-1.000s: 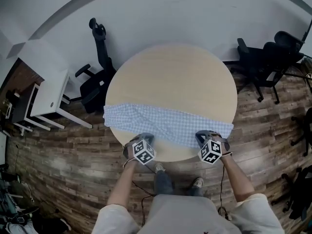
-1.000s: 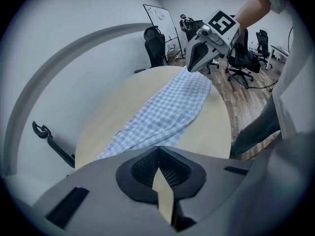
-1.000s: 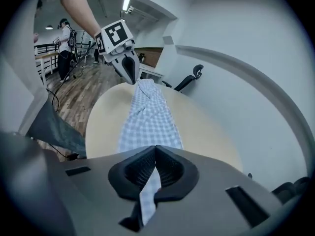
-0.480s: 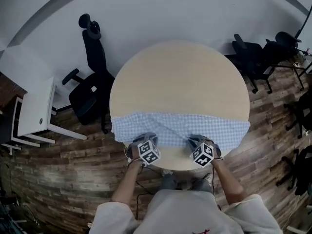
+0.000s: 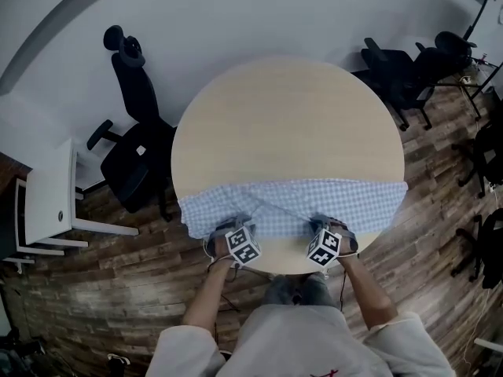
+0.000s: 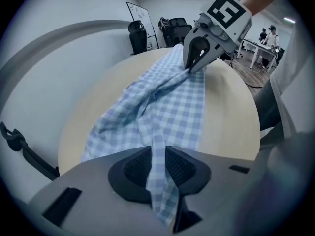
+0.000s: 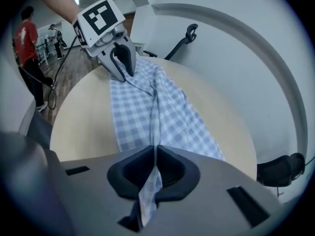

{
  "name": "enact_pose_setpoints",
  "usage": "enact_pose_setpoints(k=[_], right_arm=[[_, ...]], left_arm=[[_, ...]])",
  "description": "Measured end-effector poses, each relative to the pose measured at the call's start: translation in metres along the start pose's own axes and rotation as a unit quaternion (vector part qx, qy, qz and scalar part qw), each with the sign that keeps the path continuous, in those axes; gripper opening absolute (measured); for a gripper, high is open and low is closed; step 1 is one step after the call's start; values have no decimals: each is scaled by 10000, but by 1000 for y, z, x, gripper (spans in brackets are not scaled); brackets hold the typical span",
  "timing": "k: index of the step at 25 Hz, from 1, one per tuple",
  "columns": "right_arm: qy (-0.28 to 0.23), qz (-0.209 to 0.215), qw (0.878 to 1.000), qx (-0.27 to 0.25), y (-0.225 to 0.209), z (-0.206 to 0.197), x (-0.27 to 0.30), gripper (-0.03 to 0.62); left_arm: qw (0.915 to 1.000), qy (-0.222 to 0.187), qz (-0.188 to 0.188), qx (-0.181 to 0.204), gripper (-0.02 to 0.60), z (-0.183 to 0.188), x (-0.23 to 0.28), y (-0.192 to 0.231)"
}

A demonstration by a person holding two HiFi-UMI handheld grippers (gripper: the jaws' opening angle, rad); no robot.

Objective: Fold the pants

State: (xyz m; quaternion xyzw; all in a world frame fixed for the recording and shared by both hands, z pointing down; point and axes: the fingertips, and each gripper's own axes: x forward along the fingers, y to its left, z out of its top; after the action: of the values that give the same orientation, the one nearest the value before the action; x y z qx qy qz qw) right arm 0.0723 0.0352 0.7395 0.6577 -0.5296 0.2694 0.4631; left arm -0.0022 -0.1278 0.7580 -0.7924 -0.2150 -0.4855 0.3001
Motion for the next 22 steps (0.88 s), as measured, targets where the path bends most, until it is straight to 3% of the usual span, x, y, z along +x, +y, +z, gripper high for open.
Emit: enact_pose_setpoints(k=[3,14,22], right_arm=[[-4,-29,10000,23,-3,-3,1,34],[-503,-247,9974,-445,-17,1,-39,34],[-569,193,9936,-956,23,-9,-49,34]], left_arm=[[9999,-1,12,166,49,0,-1,1],[9982,-165,453,358,44,-8,-55,19],[9990,43,299,328,40,-43,-61,-22]])
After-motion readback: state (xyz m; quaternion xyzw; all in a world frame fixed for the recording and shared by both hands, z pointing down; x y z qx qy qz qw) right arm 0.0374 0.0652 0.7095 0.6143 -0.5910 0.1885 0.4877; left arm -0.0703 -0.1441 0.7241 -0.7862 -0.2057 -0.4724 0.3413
